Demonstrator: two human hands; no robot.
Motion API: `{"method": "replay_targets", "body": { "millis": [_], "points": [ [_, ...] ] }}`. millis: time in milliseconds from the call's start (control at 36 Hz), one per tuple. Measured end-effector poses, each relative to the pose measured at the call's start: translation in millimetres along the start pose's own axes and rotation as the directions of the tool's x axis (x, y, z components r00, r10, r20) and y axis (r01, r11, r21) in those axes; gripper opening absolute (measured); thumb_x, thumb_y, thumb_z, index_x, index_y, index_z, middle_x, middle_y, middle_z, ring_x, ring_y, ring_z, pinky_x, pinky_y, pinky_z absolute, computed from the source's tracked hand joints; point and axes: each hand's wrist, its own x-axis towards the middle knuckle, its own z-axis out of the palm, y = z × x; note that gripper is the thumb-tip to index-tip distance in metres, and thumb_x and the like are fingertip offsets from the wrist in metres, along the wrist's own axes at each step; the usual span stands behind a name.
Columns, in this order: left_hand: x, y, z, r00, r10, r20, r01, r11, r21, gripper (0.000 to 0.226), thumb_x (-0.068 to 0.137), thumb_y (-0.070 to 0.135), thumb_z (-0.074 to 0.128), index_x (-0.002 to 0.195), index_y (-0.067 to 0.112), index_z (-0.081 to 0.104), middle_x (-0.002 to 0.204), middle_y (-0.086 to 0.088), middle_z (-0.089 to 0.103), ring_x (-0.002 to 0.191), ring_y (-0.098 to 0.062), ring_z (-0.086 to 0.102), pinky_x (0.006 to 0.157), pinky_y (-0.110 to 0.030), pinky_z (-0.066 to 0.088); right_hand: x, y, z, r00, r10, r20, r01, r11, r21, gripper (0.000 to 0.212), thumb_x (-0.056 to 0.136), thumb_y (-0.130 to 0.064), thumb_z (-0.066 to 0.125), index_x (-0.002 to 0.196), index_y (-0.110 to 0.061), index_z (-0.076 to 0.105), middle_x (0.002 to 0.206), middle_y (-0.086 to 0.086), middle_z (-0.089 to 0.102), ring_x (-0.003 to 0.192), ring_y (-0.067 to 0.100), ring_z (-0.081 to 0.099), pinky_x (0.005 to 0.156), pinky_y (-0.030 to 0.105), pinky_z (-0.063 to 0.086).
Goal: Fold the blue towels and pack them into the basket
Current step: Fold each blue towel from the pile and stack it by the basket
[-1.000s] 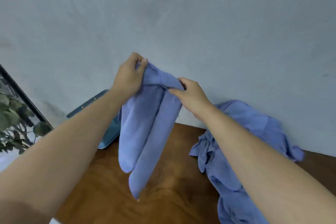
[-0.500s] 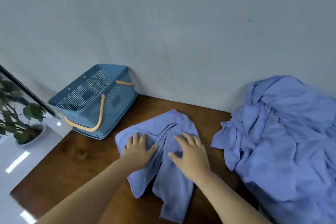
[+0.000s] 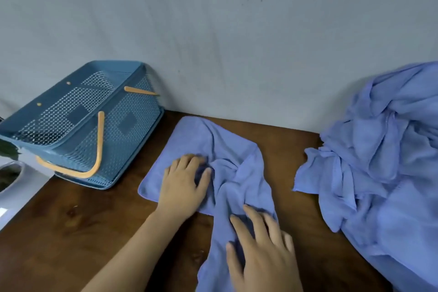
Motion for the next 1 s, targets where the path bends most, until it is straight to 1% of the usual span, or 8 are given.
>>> {"method": "replay_targets", "body": {
  "millis": [139,250,472,556,667,806,917,1000],
  "points": [
    [2.5,-6.6,10.1,0.999,0.051,0.007,-0.051,0.999,-0.009,0.043,0.102,0.05,0.043,0.132,0.026,0.062,0.14,0.006,0.062,0.125,-0.02,0.057,0.106,-0.042,0.046,-0.9,4.6,5.0,1.0,0.018,-0.023,-0.018,1.0,0.011,0.045,0.079,-0.06,0.062,0.12,-0.044,0.073,0.143,-0.014,0.063,0.126,0.02,0.062,0.082,0.041,0.057],
    [10.0,-12.3,16.3,0.997,0.077,-0.021,-0.078,0.996,-0.048,0.04,0.098,0.043,0.047,0.128,0.022,0.063,0.136,0.001,0.064,0.122,-0.022,0.058,0.105,-0.041,0.047,2.3,10.3,9.3,0.999,0.012,-0.044,-0.011,1.0,0.016,0.046,0.086,-0.062,0.062,0.13,-0.048,0.067,0.149,-0.018,0.056,0.134,0.015,0.057,0.092,0.037,0.052],
    [8.3,-9.6,21.0,0.994,0.104,-0.025,-0.104,0.994,-0.022,0.038,0.102,0.046,0.042,0.122,0.02,0.06,0.118,-0.001,0.064,0.111,-0.026,0.058,0.101,-0.043,0.047,-1.5,8.4,-0.1,1.0,-0.029,-0.003,0.029,0.998,-0.058,0.047,0.104,-0.063,0.039,0.146,-0.047,0.052,0.158,-0.026,0.037,0.148,0.006,0.033,0.105,0.03,0.036],
    [10.2,-9.7,21.6,0.991,0.133,-0.02,-0.134,0.99,-0.049,0.037,0.105,0.048,0.044,0.125,0.022,0.061,0.124,-0.003,0.065,0.116,-0.028,0.059,0.104,-0.045,0.046,-3.3,8.0,-4.3,1.0,-0.027,-0.004,0.026,0.996,-0.083,0.047,0.106,-0.062,0.037,0.147,-0.045,0.053,0.159,-0.027,0.037,0.148,0.004,0.03,0.107,0.03,0.034],
    [6.1,-3.6,12.5,0.992,0.117,0.053,-0.116,0.993,-0.025,0.055,0.104,0.06,0.033,0.136,0.023,0.058,0.141,-0.002,0.06,0.134,-0.027,0.051,0.115,-0.052,0.038,-5.6,10.9,-3.9,1.0,-0.03,-0.009,0.03,0.998,-0.054,0.038,0.108,-0.054,0.045,0.139,-0.042,0.063,0.154,-0.027,0.045,0.144,0.003,0.033,0.104,0.031,0.034],
    [-28.7,18.7,-9.2,0.996,0.094,-0.004,-0.094,0.995,0.043,0.049,0.106,0.051,0.044,0.139,0.018,0.058,0.138,-0.009,0.058,0.128,-0.032,0.05,0.098,-0.049,0.044,-13.4,4.3,-6.2,0.997,0.005,-0.083,-0.006,1.0,-0.017,0.024,0.107,-0.04,0.054,0.124,-0.034,0.071,0.132,-0.02,0.062,0.122,0.008,0.049,0.096,0.035,0.047],
    [-51.2,23.3,-4.5,0.973,0.157,0.17,-0.167,0.985,0.044,0.06,0.11,0.058,0.029,0.158,0.024,0.04,0.163,-0.004,0.039,0.15,-0.03,0.032,0.119,-0.051,0.028,-28.9,-17.6,-11.9,0.979,0.137,-0.154,-0.101,0.97,0.221,0.019,0.107,-0.033,0.053,0.091,-0.026,0.061,0.08,-0.005,0.058,0.077,0.015,0.054,0.069,0.04,0.051],
    [-30.2,3.5,-5.6,0.906,0.28,0.318,-0.28,0.959,-0.046,0.069,0.109,0.063,0.023,0.168,0.028,0.02,0.176,0.001,0.013,0.162,-0.027,0.008,0.129,-0.055,0.008,-44.0,-31.3,-21.2,0.959,0.26,-0.112,-0.166,0.836,0.523,0.025,0.107,-0.025,0.056,0.084,-0.018,0.058,0.07,0.004,0.052,0.066,0.025,0.05,0.065,0.037,0.041]
  ]
}}
